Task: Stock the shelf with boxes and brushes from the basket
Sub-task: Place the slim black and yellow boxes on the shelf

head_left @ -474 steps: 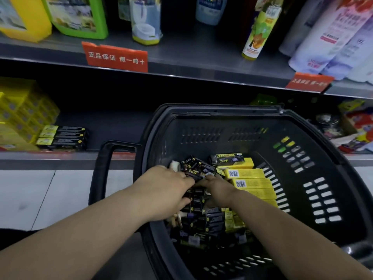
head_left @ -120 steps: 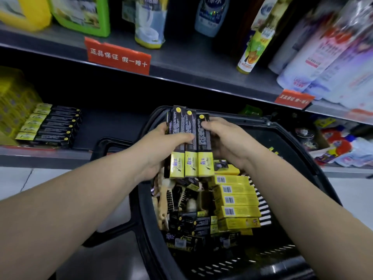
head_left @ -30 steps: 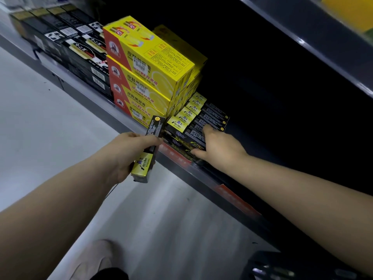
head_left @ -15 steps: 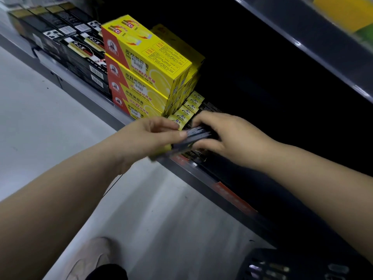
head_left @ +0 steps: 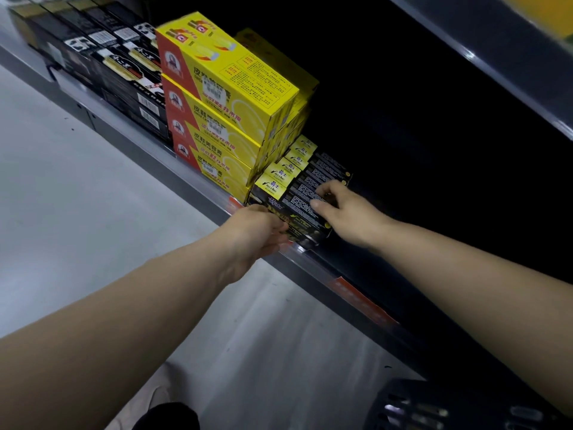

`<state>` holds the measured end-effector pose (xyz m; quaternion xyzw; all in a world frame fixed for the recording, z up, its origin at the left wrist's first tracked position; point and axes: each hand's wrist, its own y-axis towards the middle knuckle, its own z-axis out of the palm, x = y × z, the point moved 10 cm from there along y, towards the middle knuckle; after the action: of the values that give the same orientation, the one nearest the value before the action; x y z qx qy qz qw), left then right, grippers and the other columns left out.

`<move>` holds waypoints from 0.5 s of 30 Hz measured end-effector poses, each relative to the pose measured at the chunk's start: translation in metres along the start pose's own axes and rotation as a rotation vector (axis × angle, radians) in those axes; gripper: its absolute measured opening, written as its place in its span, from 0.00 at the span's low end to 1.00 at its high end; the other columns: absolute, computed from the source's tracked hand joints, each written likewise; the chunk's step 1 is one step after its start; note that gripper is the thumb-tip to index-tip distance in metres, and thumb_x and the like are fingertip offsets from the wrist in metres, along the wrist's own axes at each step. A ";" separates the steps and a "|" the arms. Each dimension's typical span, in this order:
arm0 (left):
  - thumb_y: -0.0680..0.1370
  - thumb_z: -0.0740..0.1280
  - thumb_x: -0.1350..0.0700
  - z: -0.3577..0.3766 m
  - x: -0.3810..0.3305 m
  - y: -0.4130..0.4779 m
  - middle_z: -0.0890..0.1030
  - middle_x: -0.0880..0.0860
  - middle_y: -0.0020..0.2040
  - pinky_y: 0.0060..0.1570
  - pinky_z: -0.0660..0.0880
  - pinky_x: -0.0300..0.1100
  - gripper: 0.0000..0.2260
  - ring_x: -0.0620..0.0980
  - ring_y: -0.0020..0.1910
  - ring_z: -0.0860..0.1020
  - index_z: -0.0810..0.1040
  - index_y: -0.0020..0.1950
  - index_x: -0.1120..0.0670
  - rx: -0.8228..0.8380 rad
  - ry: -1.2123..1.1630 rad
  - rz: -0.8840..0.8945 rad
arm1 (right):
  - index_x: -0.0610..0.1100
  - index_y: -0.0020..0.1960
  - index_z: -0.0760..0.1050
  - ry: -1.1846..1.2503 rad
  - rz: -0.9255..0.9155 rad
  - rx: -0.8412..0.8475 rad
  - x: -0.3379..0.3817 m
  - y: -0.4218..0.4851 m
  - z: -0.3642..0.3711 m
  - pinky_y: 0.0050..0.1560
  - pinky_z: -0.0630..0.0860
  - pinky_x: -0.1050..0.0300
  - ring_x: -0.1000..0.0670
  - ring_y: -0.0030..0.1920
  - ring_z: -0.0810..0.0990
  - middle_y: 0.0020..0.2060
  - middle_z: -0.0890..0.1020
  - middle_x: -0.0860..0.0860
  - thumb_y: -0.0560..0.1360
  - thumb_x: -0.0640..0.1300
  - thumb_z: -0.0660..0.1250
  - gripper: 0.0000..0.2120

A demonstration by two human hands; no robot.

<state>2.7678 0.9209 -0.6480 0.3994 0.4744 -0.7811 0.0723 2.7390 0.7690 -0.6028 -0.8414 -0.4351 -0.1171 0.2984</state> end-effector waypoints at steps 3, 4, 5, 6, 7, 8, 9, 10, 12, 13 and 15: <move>0.78 0.62 0.66 0.002 -0.003 0.000 0.82 0.55 0.42 0.52 0.76 0.44 0.12 0.52 0.44 0.81 0.70 0.39 0.51 0.019 0.002 0.013 | 0.48 0.69 0.63 -0.048 -0.007 0.050 -0.002 -0.002 0.003 0.62 0.69 0.54 0.48 0.65 0.70 0.67 0.69 0.46 0.74 0.56 0.66 0.27; 0.78 0.61 0.67 0.003 -0.003 0.000 0.81 0.54 0.41 0.53 0.76 0.44 0.13 0.51 0.44 0.80 0.70 0.38 0.51 0.024 0.006 0.016 | 0.48 0.69 0.63 -0.051 -0.011 0.058 -0.002 -0.002 0.003 0.65 0.69 0.52 0.47 0.65 0.70 0.67 0.69 0.46 0.73 0.55 0.67 0.28; 0.79 0.61 0.67 0.004 -0.004 -0.001 0.81 0.54 0.41 0.53 0.76 0.45 0.13 0.51 0.44 0.80 0.70 0.38 0.51 0.028 0.009 0.022 | 0.48 0.69 0.63 -0.044 -0.013 0.059 -0.002 -0.002 0.003 0.66 0.69 0.50 0.47 0.66 0.70 0.67 0.69 0.45 0.73 0.54 0.68 0.28; 0.79 0.61 0.67 0.004 -0.005 -0.001 0.81 0.53 0.41 0.54 0.75 0.45 0.14 0.51 0.45 0.80 0.69 0.38 0.51 0.032 0.019 0.028 | 0.48 0.68 0.63 -0.038 -0.016 0.053 -0.002 -0.002 0.003 0.66 0.69 0.50 0.47 0.66 0.70 0.67 0.70 0.45 0.73 0.54 0.68 0.28; 0.79 0.61 0.67 0.004 -0.006 -0.002 0.80 0.54 0.41 0.55 0.75 0.46 0.14 0.52 0.47 0.79 0.69 0.38 0.51 0.032 0.032 0.035 | 0.47 0.68 0.63 -0.037 -0.022 0.045 -0.002 -0.002 0.003 0.66 0.68 0.52 0.47 0.67 0.69 0.68 0.70 0.45 0.74 0.54 0.68 0.28; 0.79 0.61 0.67 0.004 -0.006 -0.003 0.80 0.54 0.42 0.56 0.75 0.47 0.14 0.53 0.48 0.79 0.69 0.38 0.51 0.028 0.048 0.041 | 0.47 0.69 0.63 -0.041 -0.027 0.039 -0.001 -0.002 0.003 0.65 0.68 0.53 0.47 0.67 0.68 0.68 0.69 0.46 0.74 0.54 0.67 0.28; 0.79 0.60 0.67 0.005 -0.008 -0.004 0.79 0.53 0.42 0.56 0.75 0.47 0.14 0.52 0.48 0.79 0.68 0.38 0.51 0.026 0.059 0.048 | 0.47 0.69 0.63 -0.045 -0.032 0.036 0.000 -0.003 0.002 0.64 0.68 0.55 0.48 0.68 0.68 0.68 0.70 0.46 0.74 0.54 0.67 0.28; 0.79 0.60 0.67 0.005 -0.009 -0.005 0.79 0.53 0.41 0.56 0.75 0.46 0.14 0.52 0.47 0.79 0.69 0.38 0.51 0.025 0.068 0.056 | 0.47 0.69 0.63 -0.049 -0.034 0.041 0.001 -0.004 0.002 0.65 0.68 0.54 0.47 0.68 0.68 0.68 0.70 0.46 0.74 0.54 0.67 0.28; 0.79 0.60 0.67 0.007 -0.012 -0.011 0.79 0.51 0.42 0.53 0.76 0.44 0.14 0.50 0.46 0.79 0.70 0.39 0.51 0.030 0.091 0.074 | 0.47 0.69 0.63 -0.077 -0.025 0.058 0.004 -0.008 -0.003 0.64 0.69 0.53 0.47 0.65 0.71 0.67 0.71 0.46 0.74 0.55 0.67 0.28; 0.78 0.60 0.67 0.009 -0.015 -0.015 0.79 0.51 0.43 0.53 0.76 0.44 0.12 0.50 0.47 0.79 0.72 0.40 0.51 0.040 0.104 0.085 | 0.47 0.69 0.63 -0.102 -0.019 0.061 0.006 -0.013 -0.009 0.62 0.71 0.55 0.48 0.62 0.73 0.65 0.72 0.46 0.74 0.55 0.67 0.28; 0.78 0.62 0.65 0.016 -0.021 -0.028 0.80 0.50 0.47 0.52 0.75 0.42 0.07 0.49 0.51 0.78 0.76 0.48 0.55 0.060 0.160 0.118 | 0.46 0.66 0.67 -0.130 -0.021 0.053 0.013 -0.029 -0.029 0.57 0.72 0.57 0.49 0.55 0.75 0.59 0.75 0.47 0.73 0.52 0.70 0.26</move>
<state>2.7591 0.9179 -0.6108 0.4898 0.4306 -0.7550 0.0681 2.7249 0.7732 -0.5625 -0.8345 -0.4651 -0.0536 0.2905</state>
